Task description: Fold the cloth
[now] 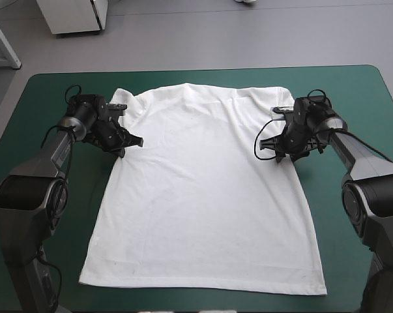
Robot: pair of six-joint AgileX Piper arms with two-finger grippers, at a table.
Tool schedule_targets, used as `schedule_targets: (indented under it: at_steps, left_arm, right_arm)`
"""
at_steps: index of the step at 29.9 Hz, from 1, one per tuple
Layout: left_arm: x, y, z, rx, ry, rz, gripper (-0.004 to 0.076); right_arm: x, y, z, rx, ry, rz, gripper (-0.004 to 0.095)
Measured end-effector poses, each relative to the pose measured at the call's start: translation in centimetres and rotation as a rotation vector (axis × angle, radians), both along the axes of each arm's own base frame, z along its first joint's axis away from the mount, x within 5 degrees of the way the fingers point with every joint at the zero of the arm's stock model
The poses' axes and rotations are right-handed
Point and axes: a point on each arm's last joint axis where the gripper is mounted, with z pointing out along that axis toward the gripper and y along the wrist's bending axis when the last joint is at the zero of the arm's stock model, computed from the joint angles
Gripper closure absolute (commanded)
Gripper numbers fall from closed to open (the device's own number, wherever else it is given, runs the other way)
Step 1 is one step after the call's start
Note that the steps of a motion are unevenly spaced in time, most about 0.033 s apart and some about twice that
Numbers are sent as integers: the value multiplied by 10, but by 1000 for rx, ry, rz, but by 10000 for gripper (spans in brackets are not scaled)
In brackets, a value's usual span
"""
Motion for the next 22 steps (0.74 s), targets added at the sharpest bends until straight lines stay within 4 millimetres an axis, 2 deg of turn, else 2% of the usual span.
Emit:
schedule_targets:
  at_steps: [3, 9, 11, 14, 18, 22]
  left_arm:
    - [0, 0, 0, -1, 0, -1, 746]
    - [2, -3, 5, -32, -13, 2, 746]
    - [2, -6, 14, -43, -37, -8, 746]
    - [0, -6, 45, -54, -105, -23, 746]
    - [-11, -6, 95, -70, -223, -30, 746]
    - [-25, -5, 139, -80, -315, -38, 746]
  right_arm:
    - [1, -1, 0, -4, 3, -2, 922]
    - [1, 0, 3, 3, 29, -1, 924]
    - [3, 0, 10, 0, 26, 1, 924]
    - [6, 0, 33, 9, -28, 2, 924]
    - [3, 0, 91, 30, -172, 4, 924]
    - [-11, -4, 144, 37, -286, 6, 925]
